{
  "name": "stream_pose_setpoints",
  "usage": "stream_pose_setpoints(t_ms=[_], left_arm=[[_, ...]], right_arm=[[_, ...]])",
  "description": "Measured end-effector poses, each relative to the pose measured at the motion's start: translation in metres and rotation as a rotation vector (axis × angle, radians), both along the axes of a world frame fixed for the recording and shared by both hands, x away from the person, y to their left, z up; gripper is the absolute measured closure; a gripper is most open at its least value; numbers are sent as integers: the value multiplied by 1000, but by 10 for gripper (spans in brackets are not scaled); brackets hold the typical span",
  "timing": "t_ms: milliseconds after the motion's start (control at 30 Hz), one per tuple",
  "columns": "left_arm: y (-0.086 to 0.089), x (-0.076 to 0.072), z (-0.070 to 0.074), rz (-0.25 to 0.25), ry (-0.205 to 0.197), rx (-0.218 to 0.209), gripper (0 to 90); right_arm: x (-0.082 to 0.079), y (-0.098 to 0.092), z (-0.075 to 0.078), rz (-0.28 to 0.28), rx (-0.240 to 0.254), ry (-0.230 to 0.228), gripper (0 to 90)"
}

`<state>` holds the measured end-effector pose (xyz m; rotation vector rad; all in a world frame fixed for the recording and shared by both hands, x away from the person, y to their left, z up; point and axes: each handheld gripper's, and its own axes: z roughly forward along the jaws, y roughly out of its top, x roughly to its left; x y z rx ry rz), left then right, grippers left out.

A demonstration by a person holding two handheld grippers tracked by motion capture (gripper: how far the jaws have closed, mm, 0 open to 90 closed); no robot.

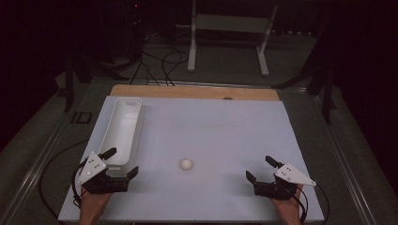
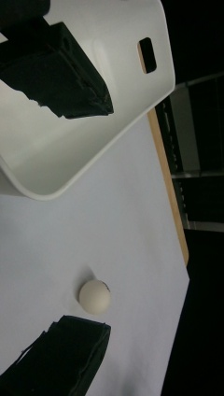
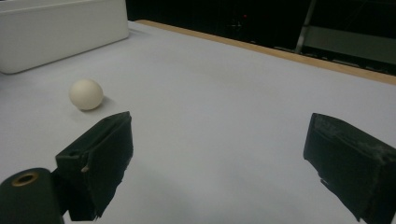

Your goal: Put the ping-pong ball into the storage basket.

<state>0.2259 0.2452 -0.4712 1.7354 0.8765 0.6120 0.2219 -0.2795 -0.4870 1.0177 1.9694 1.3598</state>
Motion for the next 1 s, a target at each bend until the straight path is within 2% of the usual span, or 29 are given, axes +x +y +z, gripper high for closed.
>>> stream_pose_setpoints(t_ms=[233, 333, 500, 600, 833, 1000], left_arm=[[-1, 3, 6, -2, 24, 3, 0], [-4, 4, 12, -18, 36, 28, 0], [-6, 9, 16, -32, 54, 34, 0], [-9, 11, 20, -46, 70, 62, 0], [-12, 16, 27, -49, 85, 90, 0], [-16, 21, 35, -75, 88, 100, 0]], right_arm=[[1, 0, 2, -7, 7, -10, 79], [1, -3, 1, -7, 20, -3, 79], [2, -3, 1, -9, 25, 2, 79], [2, -3, 2, -10, 21, -1, 79], [1, -3, 3, -8, 19, -5, 79], [1, -3, 2, -13, 21, 3, 79]])
